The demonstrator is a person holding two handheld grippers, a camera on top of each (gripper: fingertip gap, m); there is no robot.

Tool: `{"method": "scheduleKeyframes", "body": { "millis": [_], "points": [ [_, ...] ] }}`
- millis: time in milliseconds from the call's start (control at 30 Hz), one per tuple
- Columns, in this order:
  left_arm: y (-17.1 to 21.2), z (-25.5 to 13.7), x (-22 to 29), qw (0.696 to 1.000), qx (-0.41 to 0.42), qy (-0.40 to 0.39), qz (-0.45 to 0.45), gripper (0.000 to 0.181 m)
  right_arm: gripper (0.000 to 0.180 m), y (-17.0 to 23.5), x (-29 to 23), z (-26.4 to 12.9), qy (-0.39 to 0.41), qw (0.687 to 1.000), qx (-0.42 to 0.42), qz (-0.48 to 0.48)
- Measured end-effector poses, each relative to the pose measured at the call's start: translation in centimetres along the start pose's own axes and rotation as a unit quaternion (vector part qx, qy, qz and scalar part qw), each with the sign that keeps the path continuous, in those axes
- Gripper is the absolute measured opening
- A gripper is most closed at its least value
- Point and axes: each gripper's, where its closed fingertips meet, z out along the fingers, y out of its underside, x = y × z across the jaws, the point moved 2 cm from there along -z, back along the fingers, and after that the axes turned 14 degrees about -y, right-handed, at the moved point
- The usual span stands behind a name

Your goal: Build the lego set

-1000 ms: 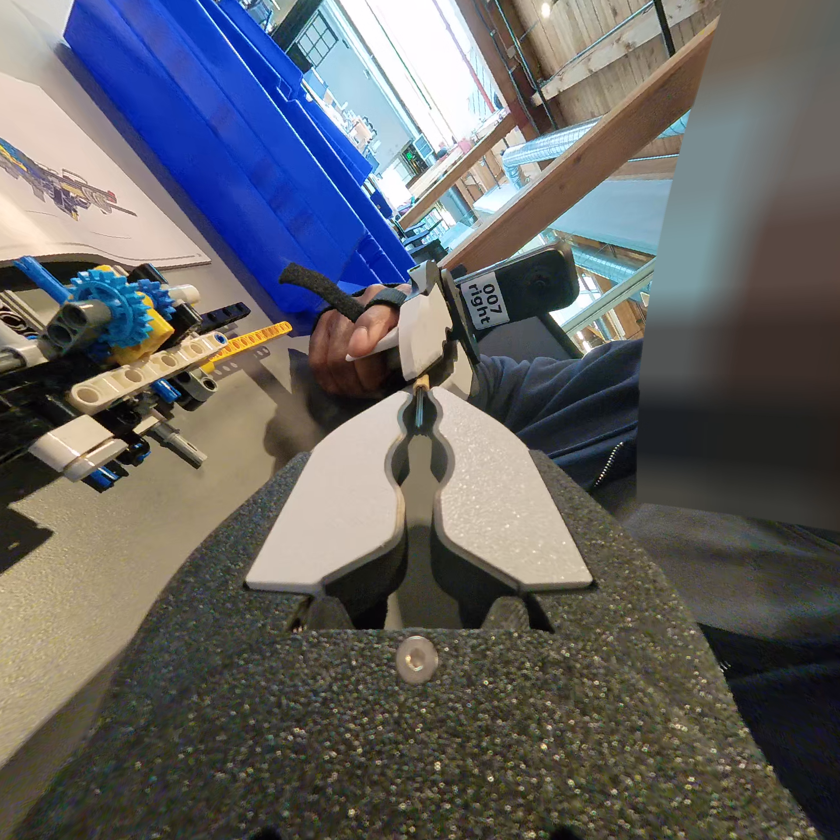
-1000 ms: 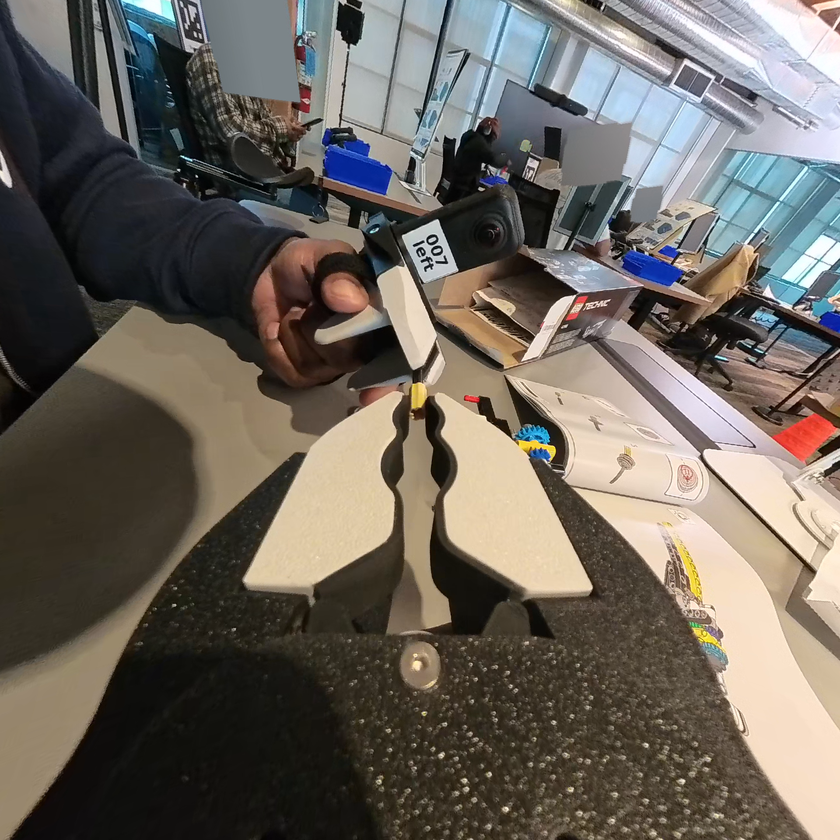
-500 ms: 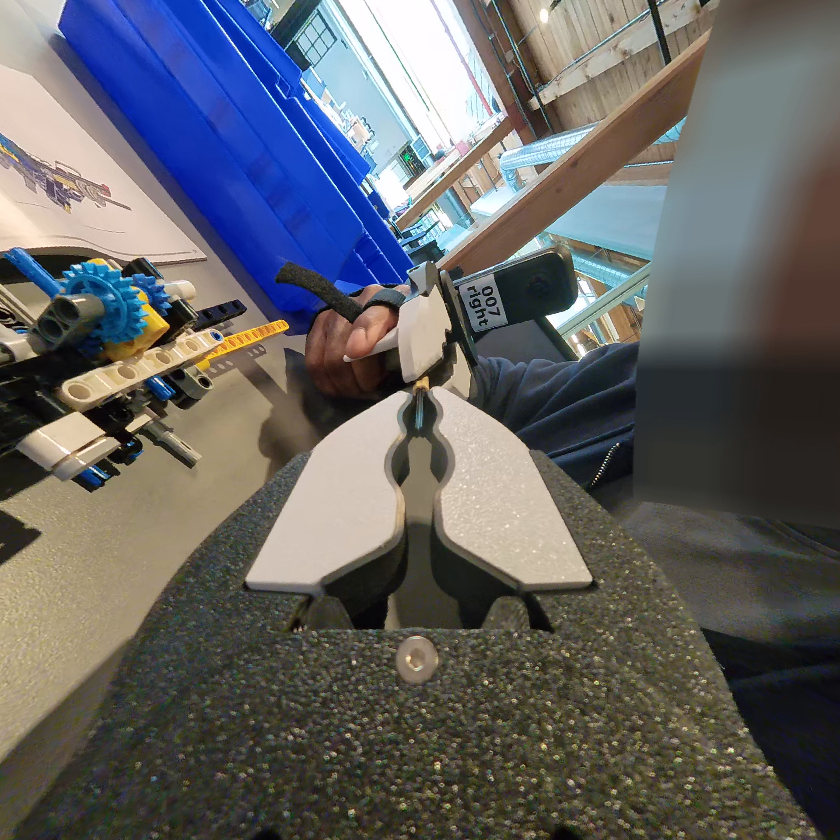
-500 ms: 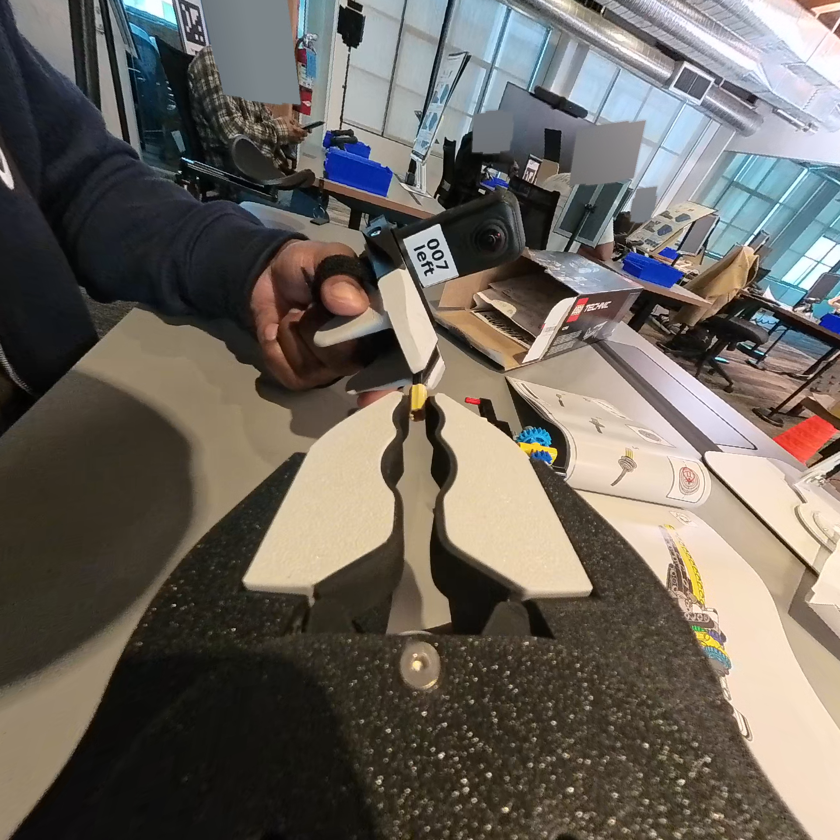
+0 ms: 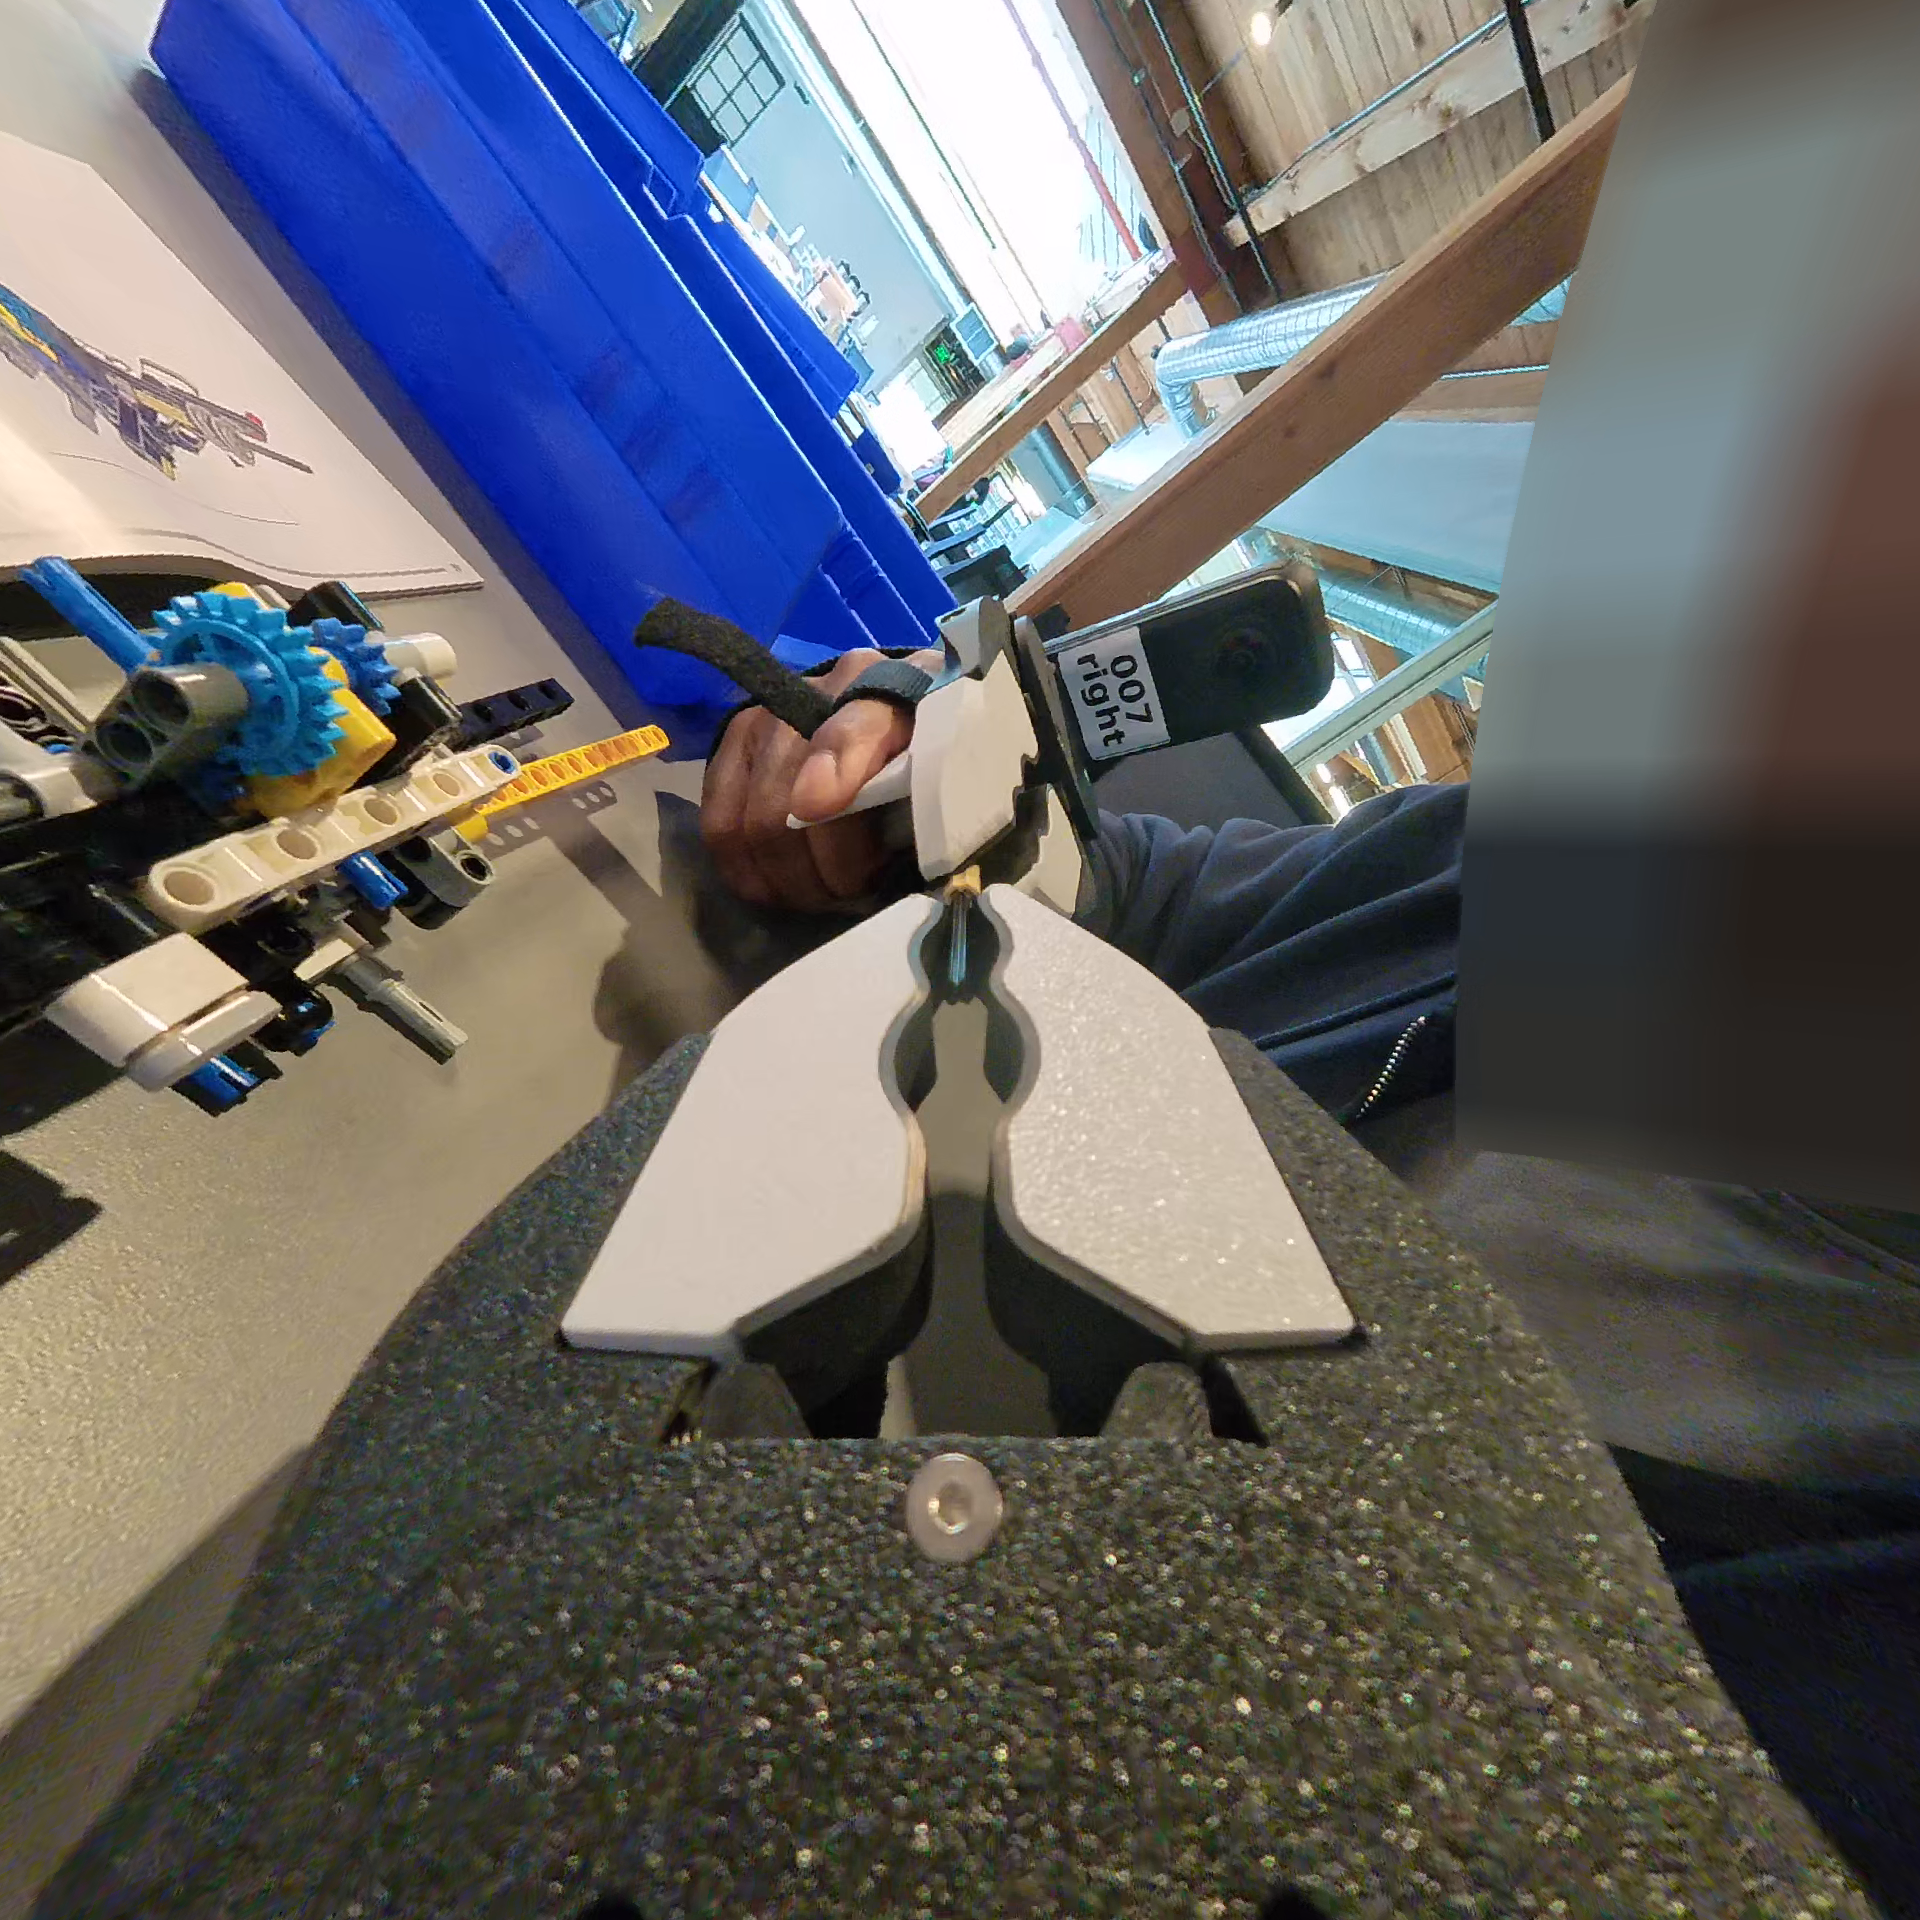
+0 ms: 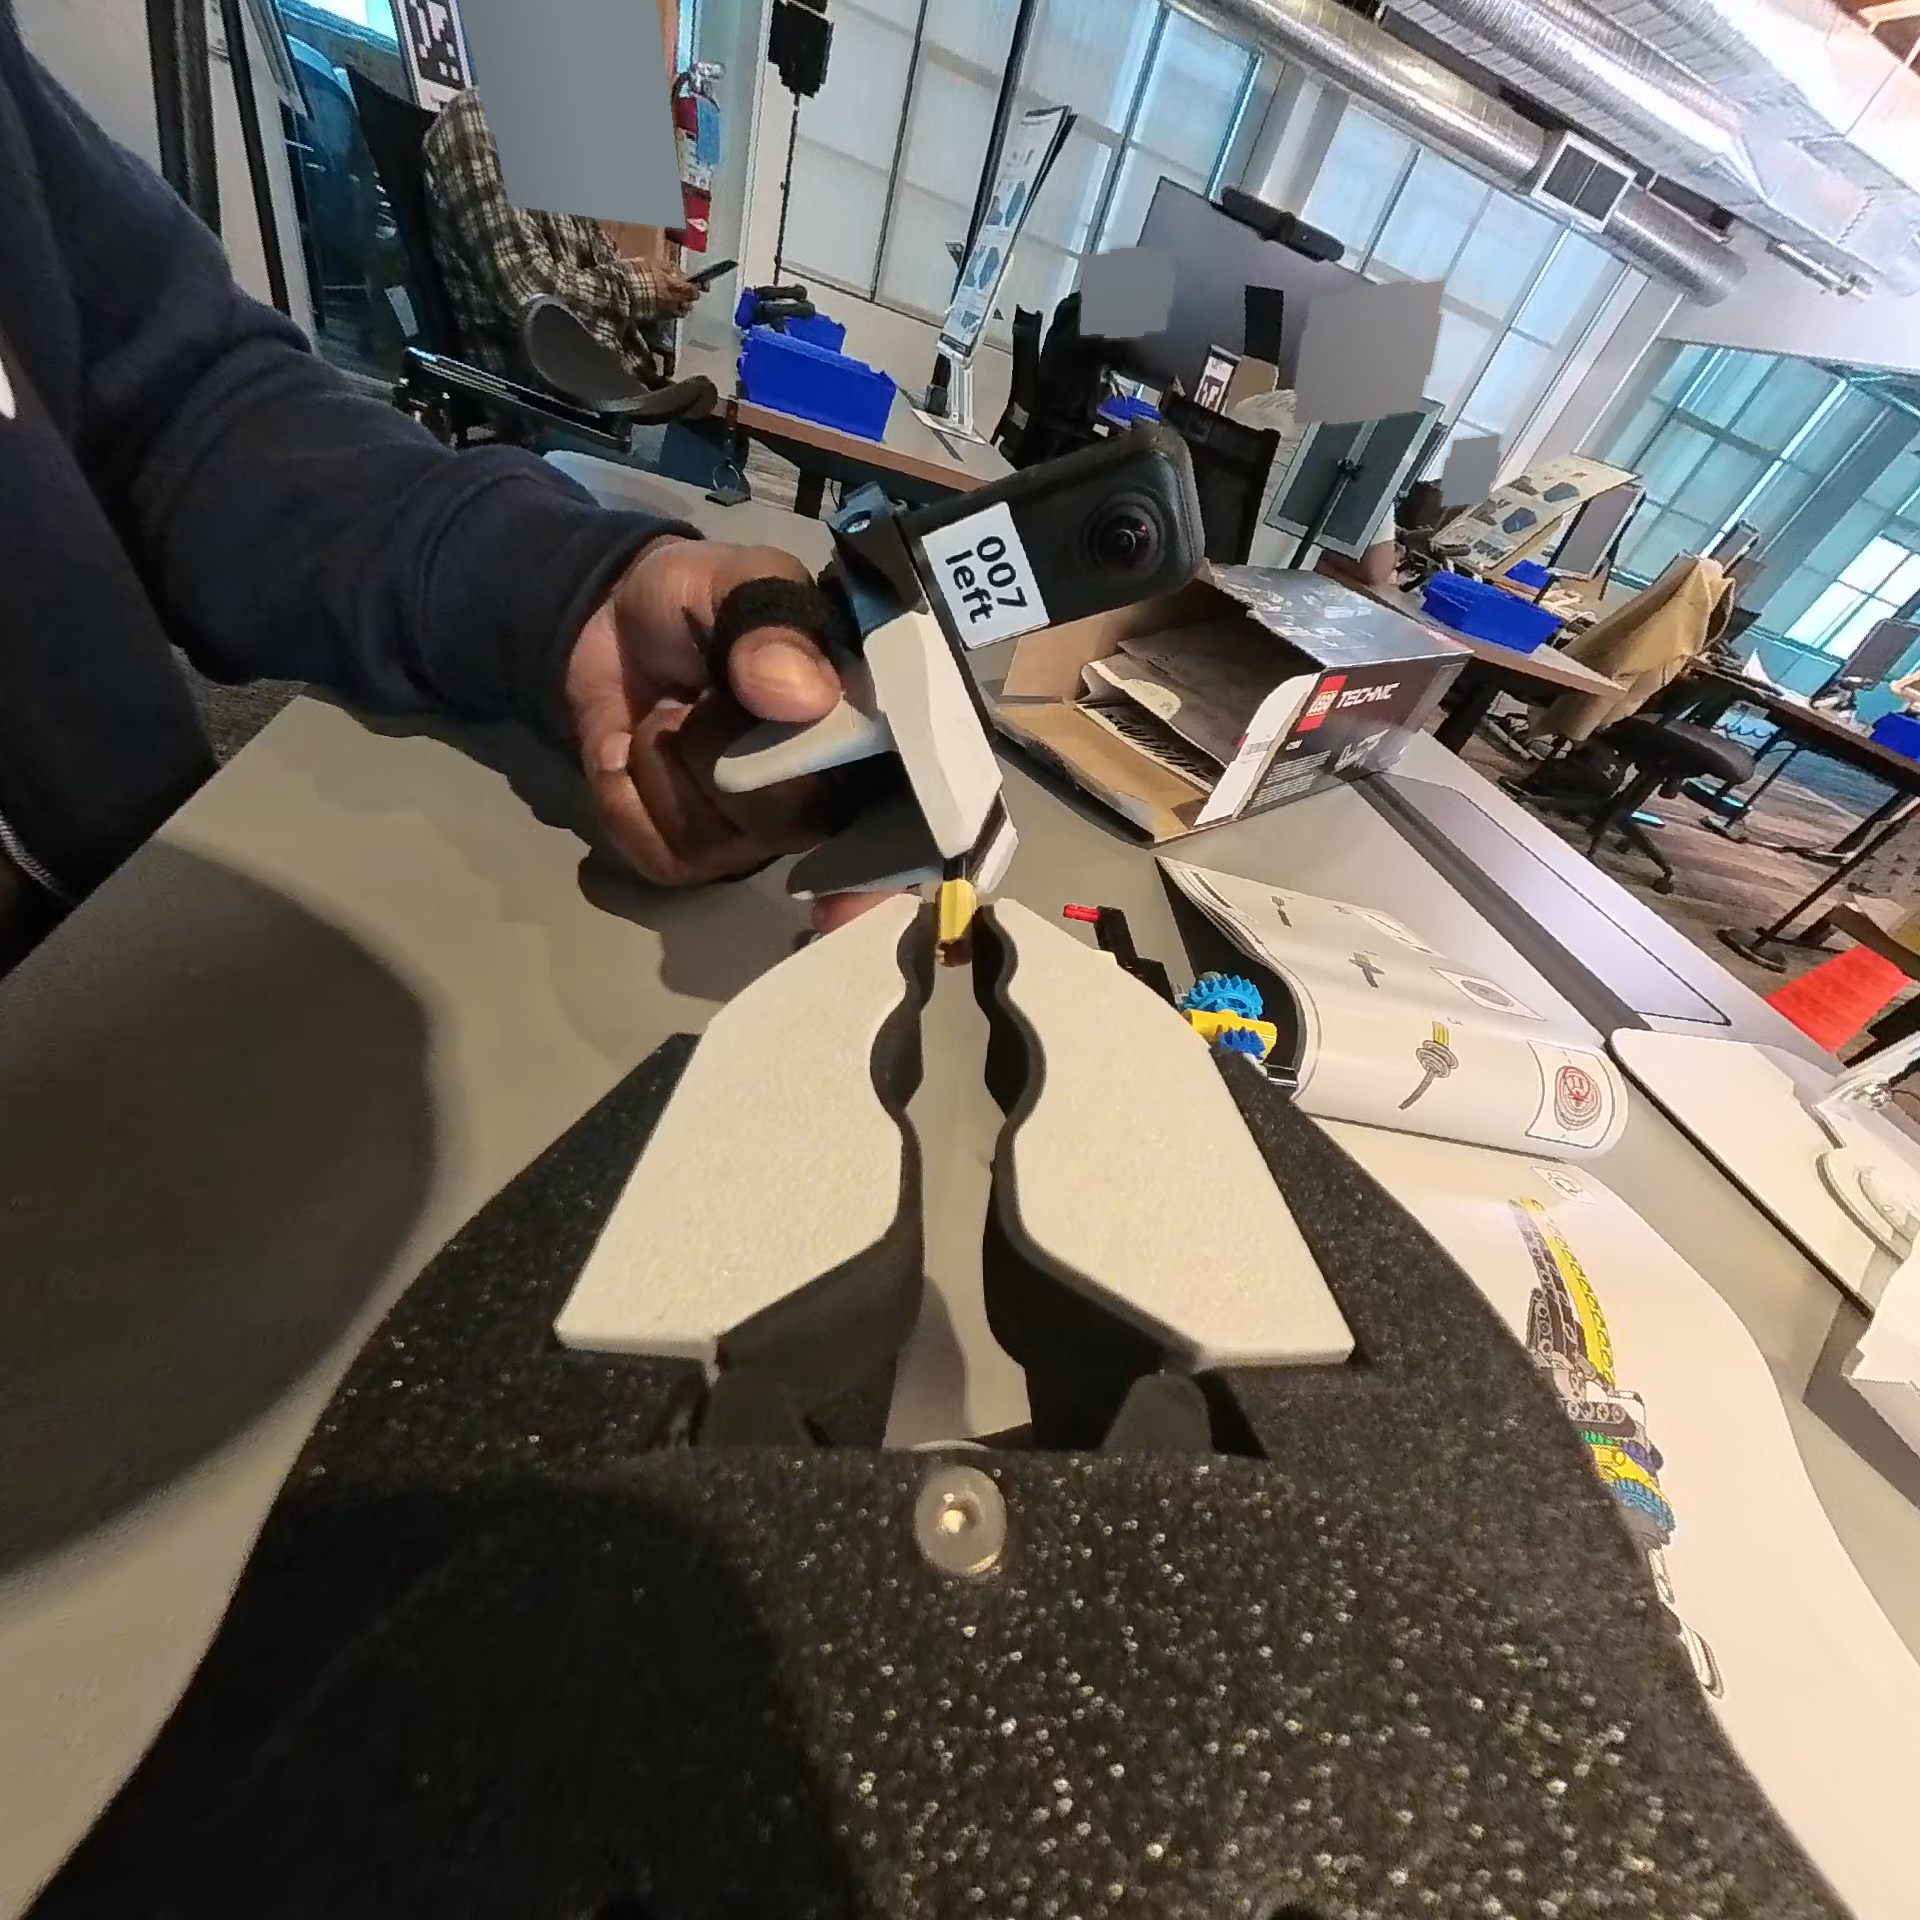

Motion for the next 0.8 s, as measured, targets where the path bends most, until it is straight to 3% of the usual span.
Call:
{"method": "scheduleKeyframes", "body": {
  "millis": [367, 800],
  "points": [
    [-0.8, -0.2, -0.2, 0.997, 0.033, -0.041, 0.054, 0.004, 0.014, -0.8, 0.7, -0.7, 0.055, 0.998, 0.001, -0.013],
    [-0.1, -0.3, 0.2, 0.995, 0.006, -0.041, 0.091, 0.004, 0.007, 0.2, 0.0, -0.6, 0.018, 0.999, -0.026, -0.006]
  ]
}}
